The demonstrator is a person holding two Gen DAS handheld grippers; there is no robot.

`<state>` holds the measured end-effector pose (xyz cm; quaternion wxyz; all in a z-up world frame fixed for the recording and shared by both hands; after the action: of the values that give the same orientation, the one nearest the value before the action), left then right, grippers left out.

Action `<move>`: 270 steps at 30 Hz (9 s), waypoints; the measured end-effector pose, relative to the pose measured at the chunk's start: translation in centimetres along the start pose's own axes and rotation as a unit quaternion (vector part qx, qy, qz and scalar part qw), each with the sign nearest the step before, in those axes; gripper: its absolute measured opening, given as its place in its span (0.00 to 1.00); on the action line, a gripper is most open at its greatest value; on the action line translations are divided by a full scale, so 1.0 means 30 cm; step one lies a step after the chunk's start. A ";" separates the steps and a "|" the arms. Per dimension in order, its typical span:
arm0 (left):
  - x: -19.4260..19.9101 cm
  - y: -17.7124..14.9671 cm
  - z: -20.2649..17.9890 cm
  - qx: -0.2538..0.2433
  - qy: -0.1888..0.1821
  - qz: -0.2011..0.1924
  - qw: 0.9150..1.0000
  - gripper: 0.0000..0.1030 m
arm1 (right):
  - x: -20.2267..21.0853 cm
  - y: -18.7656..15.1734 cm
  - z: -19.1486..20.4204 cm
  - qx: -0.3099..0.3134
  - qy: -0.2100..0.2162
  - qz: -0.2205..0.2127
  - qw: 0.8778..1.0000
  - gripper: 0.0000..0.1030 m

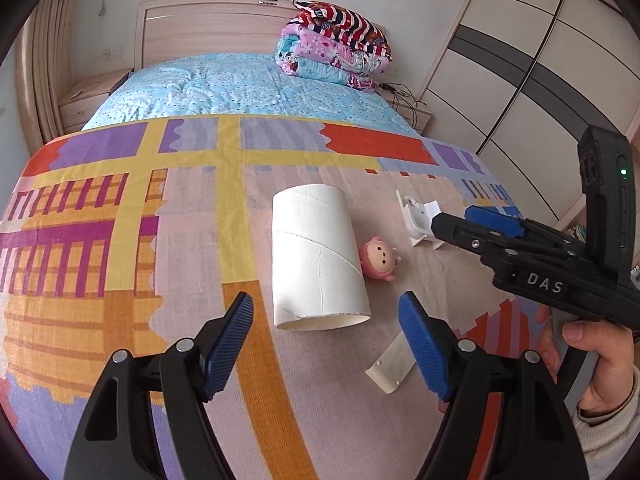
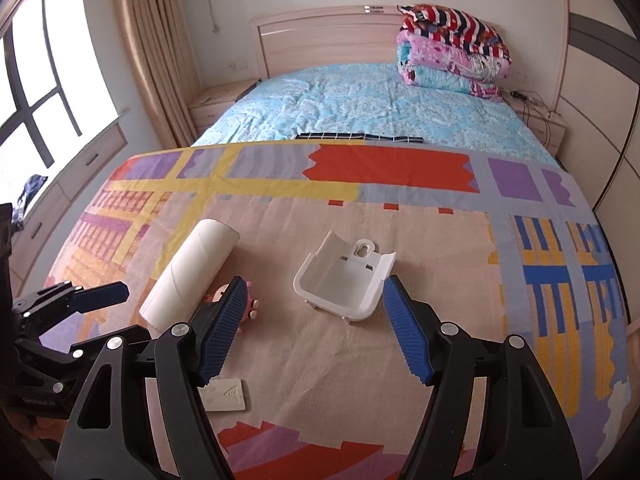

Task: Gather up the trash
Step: 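Grasp the white plastic holder with the right tool while left tool grasps the cardboard tube, then carry the tube and holder over the bin and open both tools, then move both tools back over the bed toward the white card and pink toy, then grasp the white card with the left tool while right tool grasps the pink toy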

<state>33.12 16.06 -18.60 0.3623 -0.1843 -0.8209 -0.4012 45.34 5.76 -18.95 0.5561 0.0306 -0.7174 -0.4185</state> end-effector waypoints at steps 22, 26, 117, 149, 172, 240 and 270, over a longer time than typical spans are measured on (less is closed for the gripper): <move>-0.080 0.010 0.011 0.012 -0.002 0.009 1.000 0.52 | -0.099 -0.025 -0.030 -0.033 -0.017 0.012 0.999 0.59; -0.045 0.010 -0.006 -0.001 -0.002 -0.005 1.000 0.52 | -0.074 -0.030 -0.027 -0.027 -0.016 0.007 0.999 0.59; 0.099 -1.242 0.061 -0.097 0.034 0.197 0.975 0.52 | 0.263 -1.150 0.528 0.089 0.175 0.173 0.965 0.59; 0.236 -1.106 -0.009 -0.097 0.013 0.138 0.986 0.57 | 0.375 -1.033 0.509 0.094 0.160 0.122 0.975 0.67; 0.510 -0.759 -0.192 -0.159 -0.046 0.003 0.986 0.57 | 0.663 -0.664 0.390 0.104 0.127 -0.035 0.986 0.67; -0.027 -0.185 -0.127 -0.197 -0.034 0.020 0.980 0.07 | 0.027 -0.020 0.234 0.140 0.129 -0.032 0.981 0.67; -0.029 -0.221 -0.114 -0.213 0.013 0.027 0.977 0.22 | -0.030 -0.032 0.249 0.141 0.134 -0.021 0.981 0.66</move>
<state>31.29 9.30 -21.32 0.3358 -0.2744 -0.7066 -0.5592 39.11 9.82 -20.49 0.6285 0.1797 -0.6873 -0.3168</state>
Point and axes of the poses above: each gripper's, at about its wrist camera, not at the fingertips, and x roughly against the way its jaws point, z to its left, y to its top, the point moved 10 cm from there along -x, roughly the way its jaws point, and after that the axes turned 14 degrees about x, right-handed, at the moved point
